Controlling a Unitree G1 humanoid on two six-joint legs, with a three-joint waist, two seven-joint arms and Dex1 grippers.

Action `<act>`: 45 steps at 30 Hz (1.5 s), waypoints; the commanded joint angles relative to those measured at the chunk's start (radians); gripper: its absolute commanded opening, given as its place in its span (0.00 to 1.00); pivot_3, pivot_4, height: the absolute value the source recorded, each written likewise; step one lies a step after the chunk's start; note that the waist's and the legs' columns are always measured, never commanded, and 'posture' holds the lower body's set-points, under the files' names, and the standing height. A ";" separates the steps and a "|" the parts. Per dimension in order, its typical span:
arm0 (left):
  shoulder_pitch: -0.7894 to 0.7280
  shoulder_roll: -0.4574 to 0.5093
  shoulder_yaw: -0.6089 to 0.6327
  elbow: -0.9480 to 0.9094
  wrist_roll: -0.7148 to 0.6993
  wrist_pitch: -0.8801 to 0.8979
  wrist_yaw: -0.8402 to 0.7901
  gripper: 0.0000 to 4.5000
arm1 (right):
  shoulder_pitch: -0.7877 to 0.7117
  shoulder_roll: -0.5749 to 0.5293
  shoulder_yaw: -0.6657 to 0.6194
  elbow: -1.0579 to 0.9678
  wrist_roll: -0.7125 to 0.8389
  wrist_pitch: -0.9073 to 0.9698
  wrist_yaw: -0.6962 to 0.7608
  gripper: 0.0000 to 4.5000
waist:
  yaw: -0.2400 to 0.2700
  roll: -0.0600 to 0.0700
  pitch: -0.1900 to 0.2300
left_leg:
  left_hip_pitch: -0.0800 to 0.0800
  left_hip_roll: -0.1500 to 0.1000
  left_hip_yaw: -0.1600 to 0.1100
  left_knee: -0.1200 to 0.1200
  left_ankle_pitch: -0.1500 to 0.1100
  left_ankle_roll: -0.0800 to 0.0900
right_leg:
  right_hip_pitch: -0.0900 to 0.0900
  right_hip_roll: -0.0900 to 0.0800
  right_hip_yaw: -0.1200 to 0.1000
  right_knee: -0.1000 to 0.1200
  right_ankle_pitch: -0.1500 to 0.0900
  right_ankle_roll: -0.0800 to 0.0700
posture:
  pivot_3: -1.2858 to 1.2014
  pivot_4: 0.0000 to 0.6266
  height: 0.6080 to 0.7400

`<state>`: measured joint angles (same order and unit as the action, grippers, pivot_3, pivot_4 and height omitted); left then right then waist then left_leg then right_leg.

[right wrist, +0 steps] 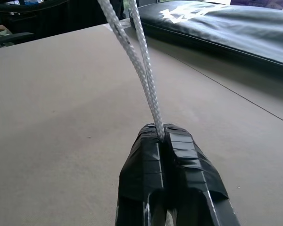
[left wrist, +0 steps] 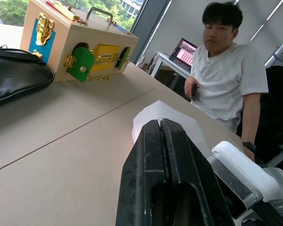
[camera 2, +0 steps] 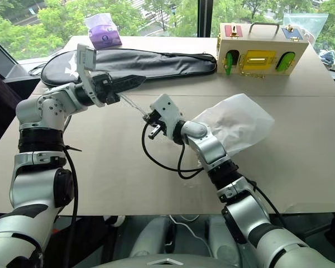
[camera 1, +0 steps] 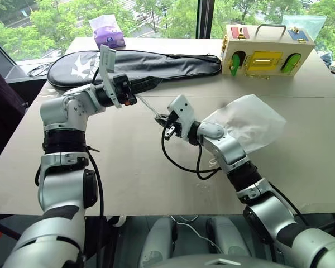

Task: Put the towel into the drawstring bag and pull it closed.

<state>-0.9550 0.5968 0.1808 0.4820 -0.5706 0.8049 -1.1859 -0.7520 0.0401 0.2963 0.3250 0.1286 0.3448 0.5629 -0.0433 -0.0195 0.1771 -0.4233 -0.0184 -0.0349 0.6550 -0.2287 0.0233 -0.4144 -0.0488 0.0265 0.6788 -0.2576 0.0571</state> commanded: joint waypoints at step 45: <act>0.233 0.096 -0.064 0.032 0.232 -0.441 -0.023 0.60 | 0.279 -0.493 -0.359 -0.699 0.297 0.288 0.228 0.60 | 0.008 -0.010 -0.088 | -0.006 -0.002 -0.001 0.002 0.003 -0.004 | -0.006 0.000 0.000 0.002 0.001 -0.001 | 0.52 0.00 1.00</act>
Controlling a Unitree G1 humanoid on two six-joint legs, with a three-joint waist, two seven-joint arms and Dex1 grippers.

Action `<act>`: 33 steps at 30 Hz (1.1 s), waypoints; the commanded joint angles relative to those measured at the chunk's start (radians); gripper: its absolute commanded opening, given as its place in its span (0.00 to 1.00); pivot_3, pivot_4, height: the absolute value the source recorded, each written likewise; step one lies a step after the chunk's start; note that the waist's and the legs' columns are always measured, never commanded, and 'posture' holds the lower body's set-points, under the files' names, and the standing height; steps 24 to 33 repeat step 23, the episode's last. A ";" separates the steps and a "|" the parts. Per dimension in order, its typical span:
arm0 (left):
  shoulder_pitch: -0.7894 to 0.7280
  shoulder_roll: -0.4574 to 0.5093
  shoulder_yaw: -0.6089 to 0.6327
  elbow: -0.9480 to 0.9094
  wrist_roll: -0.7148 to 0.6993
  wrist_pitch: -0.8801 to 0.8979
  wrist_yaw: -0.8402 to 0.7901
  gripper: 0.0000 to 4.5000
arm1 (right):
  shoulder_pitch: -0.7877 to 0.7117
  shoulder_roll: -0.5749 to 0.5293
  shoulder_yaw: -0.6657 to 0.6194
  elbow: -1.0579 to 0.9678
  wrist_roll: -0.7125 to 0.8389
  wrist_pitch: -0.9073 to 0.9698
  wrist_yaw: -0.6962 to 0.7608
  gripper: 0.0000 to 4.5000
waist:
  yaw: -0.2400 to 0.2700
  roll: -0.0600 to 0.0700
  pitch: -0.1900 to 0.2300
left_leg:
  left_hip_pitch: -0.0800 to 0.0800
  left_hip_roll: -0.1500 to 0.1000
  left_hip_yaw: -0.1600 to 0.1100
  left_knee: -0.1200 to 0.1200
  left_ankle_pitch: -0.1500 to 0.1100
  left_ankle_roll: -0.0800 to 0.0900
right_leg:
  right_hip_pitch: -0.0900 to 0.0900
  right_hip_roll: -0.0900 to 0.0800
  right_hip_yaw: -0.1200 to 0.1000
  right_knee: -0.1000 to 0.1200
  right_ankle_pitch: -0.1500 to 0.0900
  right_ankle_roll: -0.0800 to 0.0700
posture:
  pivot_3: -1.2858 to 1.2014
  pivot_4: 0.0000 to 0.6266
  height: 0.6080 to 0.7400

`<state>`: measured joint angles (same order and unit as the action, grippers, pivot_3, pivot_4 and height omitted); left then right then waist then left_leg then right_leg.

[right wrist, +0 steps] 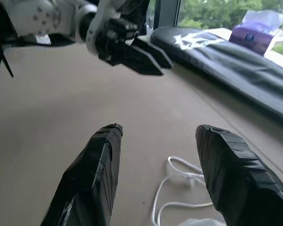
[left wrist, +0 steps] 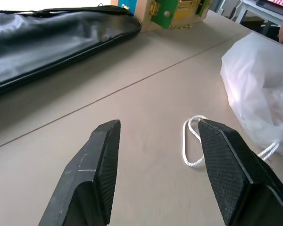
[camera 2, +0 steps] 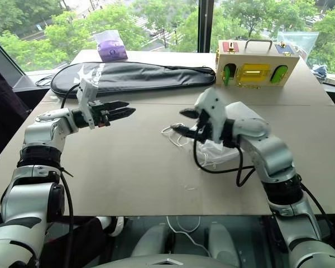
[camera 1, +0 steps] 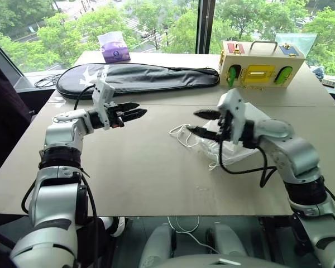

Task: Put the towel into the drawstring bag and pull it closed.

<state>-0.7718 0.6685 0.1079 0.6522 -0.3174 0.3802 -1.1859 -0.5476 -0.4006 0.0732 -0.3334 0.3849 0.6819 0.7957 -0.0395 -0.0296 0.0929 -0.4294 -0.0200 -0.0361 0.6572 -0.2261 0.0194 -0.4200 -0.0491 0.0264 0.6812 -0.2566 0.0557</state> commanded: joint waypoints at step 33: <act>0.689 -0.036 0.028 -0.776 -0.072 -0.023 0.178 0.60 | 0.765 -0.214 -0.490 0.151 0.114 -0.532 0.256 0.60 | 0.024 0.016 -0.031 | 0.049 0.007 0.011 -0.005 -0.005 0.007 | 0.047 0.000 0.010 -0.010 -0.004 -0.004 | 0.52 0.00 1.00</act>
